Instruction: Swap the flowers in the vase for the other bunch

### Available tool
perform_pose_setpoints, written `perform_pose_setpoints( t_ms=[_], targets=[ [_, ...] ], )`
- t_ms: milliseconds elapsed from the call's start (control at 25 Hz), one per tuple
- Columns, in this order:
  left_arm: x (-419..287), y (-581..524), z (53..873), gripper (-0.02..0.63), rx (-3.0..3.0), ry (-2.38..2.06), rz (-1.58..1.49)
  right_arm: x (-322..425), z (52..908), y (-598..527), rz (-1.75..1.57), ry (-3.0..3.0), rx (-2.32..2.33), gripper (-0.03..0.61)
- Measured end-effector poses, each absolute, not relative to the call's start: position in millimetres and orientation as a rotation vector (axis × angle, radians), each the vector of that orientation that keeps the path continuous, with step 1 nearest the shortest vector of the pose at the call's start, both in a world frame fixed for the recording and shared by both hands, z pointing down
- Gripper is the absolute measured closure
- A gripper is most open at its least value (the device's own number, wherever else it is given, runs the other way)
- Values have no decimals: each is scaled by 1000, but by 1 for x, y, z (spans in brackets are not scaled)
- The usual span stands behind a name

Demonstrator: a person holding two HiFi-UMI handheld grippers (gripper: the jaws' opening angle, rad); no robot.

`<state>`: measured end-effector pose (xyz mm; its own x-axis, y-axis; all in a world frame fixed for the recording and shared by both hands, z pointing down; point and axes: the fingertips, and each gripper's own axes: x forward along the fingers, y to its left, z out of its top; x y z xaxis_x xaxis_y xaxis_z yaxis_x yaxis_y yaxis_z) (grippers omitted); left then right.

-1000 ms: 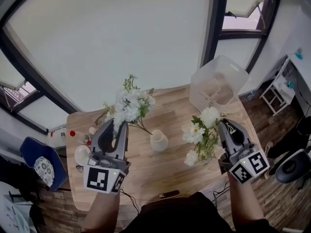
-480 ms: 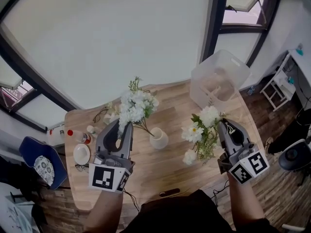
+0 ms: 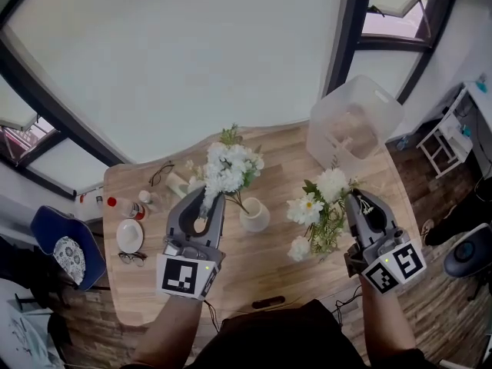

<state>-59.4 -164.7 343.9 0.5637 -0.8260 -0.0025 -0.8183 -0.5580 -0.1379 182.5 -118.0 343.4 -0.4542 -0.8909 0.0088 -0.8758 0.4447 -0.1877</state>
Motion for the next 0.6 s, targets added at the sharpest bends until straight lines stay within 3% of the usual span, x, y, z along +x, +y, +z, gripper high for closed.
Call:
perform_pose_setpoints(
  t_ms=[600],
  targets=[
    [-45,-170,383,528,-2677,1395,-176,171,371,-120,-315,2660,-1562,535]
  ],
)
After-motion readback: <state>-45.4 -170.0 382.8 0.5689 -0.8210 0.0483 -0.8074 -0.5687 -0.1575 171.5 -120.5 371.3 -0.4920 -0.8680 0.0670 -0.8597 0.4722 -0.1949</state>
